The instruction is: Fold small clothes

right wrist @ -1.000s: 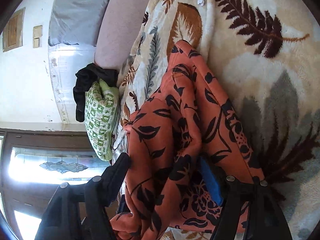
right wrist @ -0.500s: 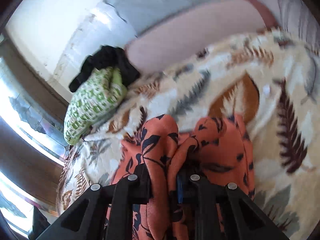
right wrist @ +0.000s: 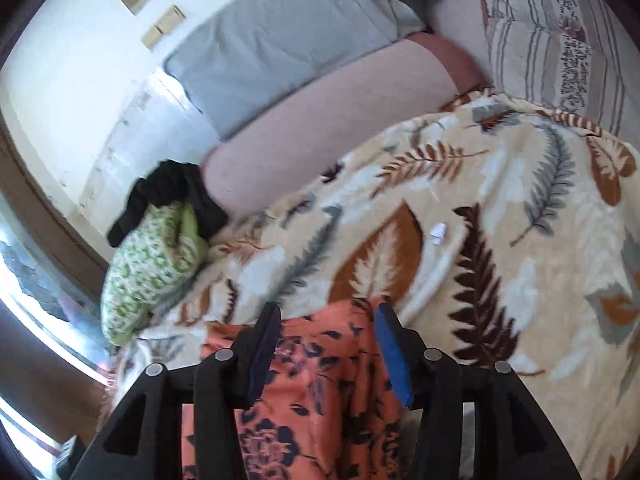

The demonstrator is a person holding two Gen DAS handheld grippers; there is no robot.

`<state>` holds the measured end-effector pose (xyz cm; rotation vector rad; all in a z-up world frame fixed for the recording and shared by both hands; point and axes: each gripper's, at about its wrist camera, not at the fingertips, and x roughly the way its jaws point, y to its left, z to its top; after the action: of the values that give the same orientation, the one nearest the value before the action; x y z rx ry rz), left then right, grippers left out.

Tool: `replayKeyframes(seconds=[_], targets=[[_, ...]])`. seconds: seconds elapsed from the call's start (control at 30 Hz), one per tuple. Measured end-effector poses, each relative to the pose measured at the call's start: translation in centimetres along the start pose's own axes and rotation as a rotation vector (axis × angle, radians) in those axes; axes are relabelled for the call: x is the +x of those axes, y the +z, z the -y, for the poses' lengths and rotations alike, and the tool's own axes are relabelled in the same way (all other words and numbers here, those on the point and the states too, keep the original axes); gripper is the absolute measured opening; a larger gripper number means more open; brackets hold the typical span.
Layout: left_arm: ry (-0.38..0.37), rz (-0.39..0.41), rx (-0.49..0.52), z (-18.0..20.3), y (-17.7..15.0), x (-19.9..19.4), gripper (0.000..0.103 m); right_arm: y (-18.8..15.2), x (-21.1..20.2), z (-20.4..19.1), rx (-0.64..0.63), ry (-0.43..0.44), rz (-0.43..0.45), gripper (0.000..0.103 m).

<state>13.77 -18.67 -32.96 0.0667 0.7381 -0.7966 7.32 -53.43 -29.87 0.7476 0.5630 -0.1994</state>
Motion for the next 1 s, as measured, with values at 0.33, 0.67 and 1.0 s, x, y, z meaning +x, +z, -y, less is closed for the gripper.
replayKeyframes(seconds=[0.33, 0.67, 1.0], targets=[[0.156, -0.142, -0.027, -1.3, -1.3, 3.3, 0.095, -4.4, 8.7, -1.0, -0.015, -0.160, -0.368, 0.045], [0.268, -0.076, -0.041, -1.6, 0.0, 1.4, 0.095, -10.2, 0.3, -4.6, -0.202, -0.143, -0.321, 0.046], [0.284, -0.078, -0.038, -1.8, 0.2, 1.9, 0.095, -11.1, 0.9, -5.0, -0.279, -0.232, -0.354, 0.046]])
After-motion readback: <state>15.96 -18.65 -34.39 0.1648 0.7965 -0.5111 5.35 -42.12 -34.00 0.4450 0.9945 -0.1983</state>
